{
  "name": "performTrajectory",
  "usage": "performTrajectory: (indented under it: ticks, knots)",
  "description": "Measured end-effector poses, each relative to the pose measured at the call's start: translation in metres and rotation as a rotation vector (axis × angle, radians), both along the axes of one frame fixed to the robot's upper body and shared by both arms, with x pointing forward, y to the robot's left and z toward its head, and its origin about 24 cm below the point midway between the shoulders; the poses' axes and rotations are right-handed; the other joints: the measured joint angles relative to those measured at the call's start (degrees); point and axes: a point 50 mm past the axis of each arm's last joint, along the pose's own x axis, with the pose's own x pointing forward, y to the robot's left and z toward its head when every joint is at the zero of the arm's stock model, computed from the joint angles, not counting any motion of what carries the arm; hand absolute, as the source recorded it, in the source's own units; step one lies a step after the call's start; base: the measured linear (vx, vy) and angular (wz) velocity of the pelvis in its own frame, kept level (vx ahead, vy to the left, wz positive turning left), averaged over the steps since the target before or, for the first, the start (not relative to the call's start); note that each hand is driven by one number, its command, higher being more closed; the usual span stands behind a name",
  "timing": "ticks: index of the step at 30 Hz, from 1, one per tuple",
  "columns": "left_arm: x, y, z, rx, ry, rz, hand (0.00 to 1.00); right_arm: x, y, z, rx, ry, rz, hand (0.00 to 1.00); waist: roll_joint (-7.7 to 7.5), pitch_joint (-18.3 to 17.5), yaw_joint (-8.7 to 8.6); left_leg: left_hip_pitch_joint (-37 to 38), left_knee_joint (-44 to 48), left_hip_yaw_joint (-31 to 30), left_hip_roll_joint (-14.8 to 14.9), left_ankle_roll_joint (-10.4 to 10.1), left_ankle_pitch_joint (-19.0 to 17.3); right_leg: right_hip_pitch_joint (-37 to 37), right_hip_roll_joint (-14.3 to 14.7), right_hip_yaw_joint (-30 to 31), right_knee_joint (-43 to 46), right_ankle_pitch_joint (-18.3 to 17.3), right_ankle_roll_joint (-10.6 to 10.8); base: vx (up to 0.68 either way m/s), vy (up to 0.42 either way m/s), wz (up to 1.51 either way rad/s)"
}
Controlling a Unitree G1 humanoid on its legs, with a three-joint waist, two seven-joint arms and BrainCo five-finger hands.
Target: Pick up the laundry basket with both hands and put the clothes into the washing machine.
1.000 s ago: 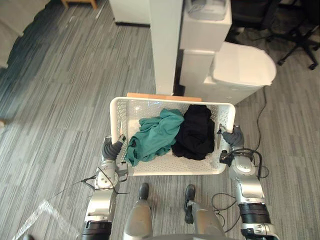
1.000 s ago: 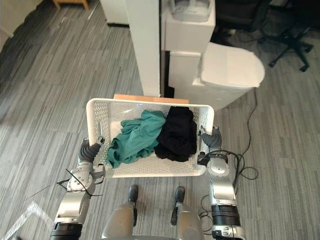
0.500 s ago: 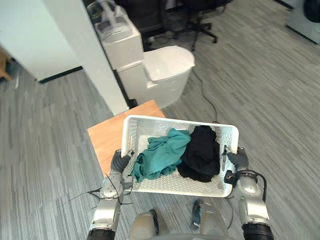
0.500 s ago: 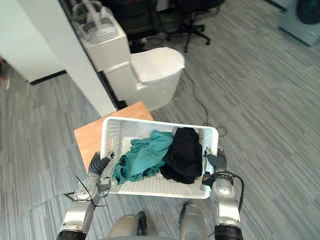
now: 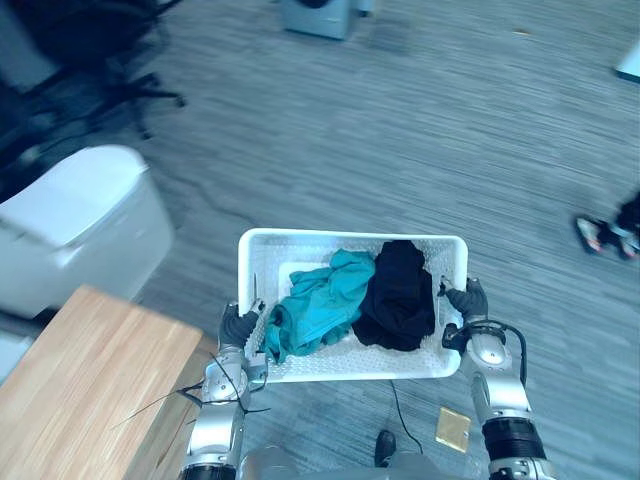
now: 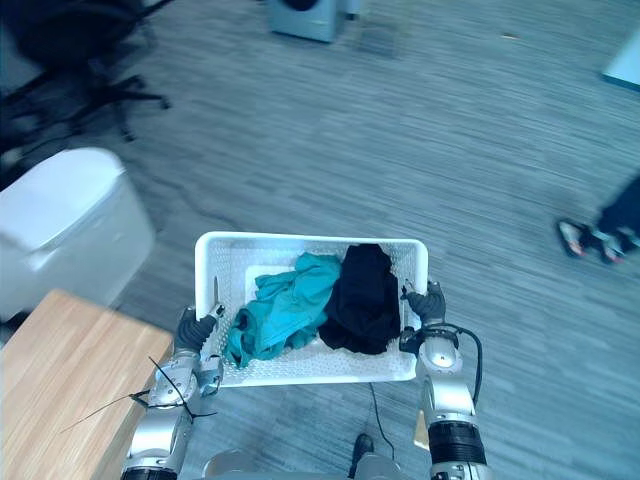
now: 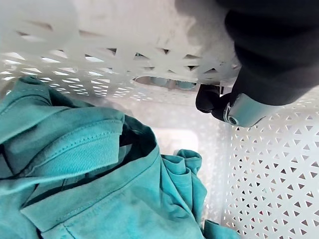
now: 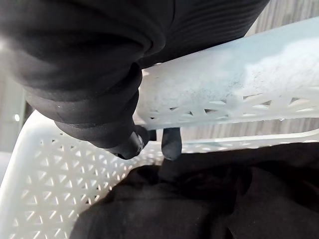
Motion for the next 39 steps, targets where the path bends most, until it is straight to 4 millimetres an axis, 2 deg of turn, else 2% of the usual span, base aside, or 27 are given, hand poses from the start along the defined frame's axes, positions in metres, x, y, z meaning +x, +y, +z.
performTrajectory:
  ticks: [2, 3, 4, 7, 14, 16, 17, 19, 20, 21, 22, 23, 24, 25, 26, 27, 28, 29, 30, 31, 32, 33, 34, 35, 36, 37, 39]
  knots:
    - [0.0, 0.0, 0.001, 0.004, -0.003, 0.007, 1.0, 0.001, 0.001, 0.001, 0.006, -0.006, 0.003, 1.0, -0.13, 0.1, -0.07, -3.6, -3.3, -6.4, -5.8, 0.5, -0.6, 0.0, -0.5, 2.7, 0.8, 0.3, 0.5, 0.08, 0.153, -1.1]
    - [-0.005, 0.003, -0.002, 0.015, 0.013, 0.015, 1.0, -0.001, 0.007, -0.005, 0.025, 0.015, 0.012, 1.0, -0.98, -0.4, 0.21, -1.3, -4.0, -4.4, -6.7, 1.3, 0.7, 0.1, -0.9, 3.8, 0.7, 0.9, 1.8, 0.13, 0.167, -0.99]
    - [-0.008, 0.007, -0.004, 0.027, 0.022, 0.024, 1.0, -0.003, 0.011, -0.007, 0.034, 0.021, 0.019, 1.0, -1.37, -0.8, -0.27, -0.4, -4.5, -3.3, -7.5, 1.7, 1.1, 0.5, -1.4, 4.4, 0.2, 1.6, 2.3, 0.12, 0.128, -0.69]
    - [-0.009, 0.009, -0.001, 0.055, 0.013, 0.031, 1.0, -0.009, 0.013, -0.009, 0.045, 0.017, 0.015, 1.0, -1.28, -0.8, -0.31, 0.4, -4.4, -1.8, -9.4, 1.7, 1.1, 2.1, -3.5, 4.6, -3.2, 3.6, 3.0, 0.08, 0.167, -0.27]
    - [-0.012, 0.008, 0.007, 0.084, -0.014, 0.024, 1.0, -0.019, 0.015, -0.008, 0.064, 0.002, -0.012, 1.0, -1.18, -0.9, -0.47, 2.4, -6.1, -1.7, -8.8, 1.6, 1.0, 3.8, -3.1, 4.5, -4.2, 4.0, 3.4, 0.04, 0.017, 0.0]
    - [-0.013, 0.008, 0.008, 0.089, -0.016, 0.02, 1.0, -0.022, 0.014, -0.005, 0.064, -0.014, -0.016, 1.0, -1.18, -0.9, -0.58, 2.3, -5.1, -1.5, -8.0, 1.6, 1.0, 4.0, -2.4, 4.4, -3.8, 3.3, 2.4, 0.03, -0.053, -0.07]
    - [-0.015, 0.009, 0.008, 0.09, -0.014, 0.025, 1.0, -0.026, 0.015, -0.005, 0.07, -0.014, -0.018, 1.0, -1.08, -0.9, -0.55, 2.2, -2.9, -0.8, -6.9, 1.3, 0.8, 4.1, -1.5, 4.4, -2.5, 2.3, 1.7, 0.04, -0.104, -0.28]
    - [-0.028, 0.013, 0.013, 0.098, -0.026, 0.046, 1.0, -0.038, 0.02, 0.0, 0.074, -0.035, -0.009, 1.0, -0.43, -0.4, -0.06, -1.5, 11.2, -0.8, -4.6, 1.1, 0.7, 4.6, 0.9, 4.8, 2.0, -1.5, 1.0, 0.03, -0.126, -0.42]
    - [-0.033, 0.015, 0.016, 0.101, -0.033, 0.055, 1.0, -0.04, 0.021, 0.004, 0.072, -0.051, -0.002, 1.0, 0.19, 0.0, 0.04, -3.1, 16.6, -1.0, -3.7, 2.0, 1.2, 4.8, 1.8, 5.1, 3.5, -3.6, 0.6, 0.03, -0.096, -0.66]
    - [-0.042, 0.018, 0.02, 0.1, -0.045, 0.081, 1.0, -0.044, 0.024, 0.011, 0.068, -0.08, 0.011, 1.0, 2.2, 0.3, 0.22, -6.8, 28.1, -1.5, -2.3, 6.0, 4.7, 5.0, 3.6, 6.5, 7.0, -8.5, 0.6, 0.03, -0.059, -0.62]
    - [-0.044, 0.019, 0.019, 0.098, -0.041, 0.09, 1.0, -0.045, 0.025, 0.01, 0.071, -0.077, 0.012, 1.0, 2.91, 0.3, 0.02, -8.2, 30.5, -2.0, -2.3, 5.6, 7.1, 5.1, 4.0, 7.1, 7.7, -9.5, 0.2, 0.06, -0.041, -0.58]
    - [-0.046, 0.023, 0.019, 0.097, -0.036, 0.107, 1.0, -0.046, 0.028, 0.009, 0.08, -0.072, 0.015, 1.0, 1.48, -0.4, -0.17, -10.5, 33.5, -1.5, -2.6, 5.1, 13.4, 5.3, 3.5, 8.2, 7.7, -10.1, -0.4, 0.07, -0.022, -0.27]
    - [-0.046, 0.023, 0.018, 0.099, -0.034, 0.105, 1.0, -0.046, 0.027, 0.01, 0.08, -0.072, 0.015, 1.0, 0.84, -0.3, -0.04, -11.8, 33.9, -1.0, -2.9, 4.6, 12.0, 5.0, 3.0, 8.7, 7.6, -10.2, -0.5, 0.14, -0.067, -0.22]
    - [-0.045, 0.02, 0.019, 0.084, -0.048, 0.098, 1.0, -0.043, 0.023, 0.013, 0.067, -0.087, 0.008, 1.0, 1.25, -0.2, -0.34, -14.4, 30.6, -0.4, -3.9, 2.9, 6.3, 4.7, 2.6, 9.3, 7.0, -10.2, -0.6, 0.16, -0.054, -0.06]
    - [-0.042, 0.017, 0.019, 0.066, -0.053, 0.087, 1.0, -0.041, 0.02, 0.015, 0.049, -0.092, 0.009, 1.0, 2.06, -0.1, -0.21, -16.1, 23.3, 1.0, -4.8, 2.3, 3.7, 4.1, 1.7, 9.3, 6.7, -10.2, -0.6, 0.15, -0.028, 0.04]
    - [-0.042, 0.016, 0.018, 0.057, -0.049, 0.089, 1.0, -0.039, 0.019, 0.015, 0.043, -0.091, 0.011, 1.0, 2.41, -0.1, -0.22, -16.7, 18.9, 1.5, -5.5, 2.2, 3.5, 3.9, 1.2, 9.4, 6.5, -10.4, -0.7, 0.21, 0.094, 0.01]
    - [-0.043, 0.014, 0.015, 0.041, -0.04, 0.096, 1.0, -0.033, 0.018, 0.014, 0.036, -0.086, 0.019, 1.0, 2.83, 0.1, 0.04, -17.3, 7.5, 3.1, -7.5, 1.1, 4.2, 3.9, 0.0, 9.8, 6.2, -11.5, 0.0, 0.21, 0.135, -0.1]
    - [-0.043, 0.015, 0.015, 0.039, -0.038, 0.101, 1.0, -0.03, 0.018, 0.014, 0.047, -0.083, 0.022, 1.0, 2.99, 0.1, 0.42, -17.3, 3.1, 3.3, -8.0, 0.5, 4.7, 4.0, -0.3, 10.3, 6.2, -12.1, 0.4, 0.33, 0.211, -0.36]
    - [-0.043, 0.017, 0.014, 0.042, -0.037, 0.108, 1.0, -0.027, 0.021, 0.01, 0.078, -0.071, 0.031, 1.0, 2.82, -0.1, 1.59, -16.8, 1.6, 3.7, -9.2, 2.7, 7.6, 4.3, -1.1, 11.9, 6.6, -13.8, 1.1, 0.39, 0.248, -0.42]
    - [-0.045, 0.019, 0.013, 0.052, -0.028, 0.112, 1.0, -0.028, 0.024, 0.006, 0.106, -0.056, 0.039, 1.0, 2.33, -1.0, 2.35, -16.2, 2.0, 4.6, -10.9, 5.0, 6.7, 5.3, -2.2, 12.9, 6.5, -15.1, 1.2, 0.43, 0.222, -0.34]
    - [-0.047, 0.022, 0.012, 0.062, -0.021, 0.114, 1.0, -0.03, 0.026, 0.003, 0.123, -0.046, 0.043, 1.0, 0.82, -1.9, 2.12, -15.9, 2.2, 5.9, -12.3, 7.3, 4.9, 4.2, -3.0, 14.1, 11.1, -15.6, 1.5, 0.51, 0.184, -0.01]
    - [-0.047, 0.023, 0.012, 0.064, -0.017, 0.12, 1.0, -0.03, 0.029, 0.003, 0.135, -0.047, 0.047, 1.0, 0.25, -1.9, 1.79, -15.1, 4.5, 6.7, -13.4, 9.3, 2.9, 0.1, -2.6, 15.1, 26.0, -14.9, 6.2, 0.43, 0.108, 0.01]
    - [-0.048, 0.024, 0.011, 0.067, -0.015, 0.12, 1.0, -0.029, 0.03, 0.003, 0.141, -0.044, 0.044, 1.0, -0.23, -1.4, 2.05, -13.8, 5.3, 7.6, -13.9, 9.9, 1.6, -2.2, -2.5, 16.2, 33.6, -13.2, 9.8, 0.55, 0.179, -0.05]
    - [-0.048, 0.026, 0.012, 0.082, -0.01, 0.115, 1.0, -0.03, 0.033, 0.0, 0.149, -0.027, 0.037, 1.0, -1.01, -0.3, 1.96, -9.9, 6.3, 8.5, -15.0, 10.5, -0.8, -5.5, -2.1, 18.5, 47.7, -7.1, 13.0, 0.65, 0.212, -0.1]
    - [-0.05, 0.027, 0.009, 0.09, 0.009, 0.113, 1.0, -0.033, 0.034, -0.005, 0.145, -0.004, 0.032, 1.0, -1.08, 0.1, 1.18, -5.4, 6.0, 8.4, -15.4, 10.5, -2.6, -8.3, -1.8, 17.3, 59.1, -4.2, 12.7, 0.64, 0.2, -0.15]
    - [-0.051, 0.027, 0.008, 0.089, 0.021, 0.114, 1.0, -0.037, 0.034, -0.007, 0.143, 0.007, 0.025, 1.0, -0.57, 0.5, 0.99, -0.1, 3.5, 8.2, -15.2, 9.8, -3.4, -10.7, -1.9, 14.2, 65.2, -4.4, 11.8, 0.62, 0.155, -0.12]
    - [-0.05, 0.027, 0.009, 0.094, 0.017, 0.11, 1.0, -0.039, 0.034, -0.004, 0.139, -0.01, 0.019, 1.0, 0.39, 0.6, -0.3, 6.0, -1.7, 6.8, -14.3, 9.6, -3.5, -13.4, -2.1, 8.8, 65.3, -5.4, 7.4, 0.44, 0.072, 0.02]
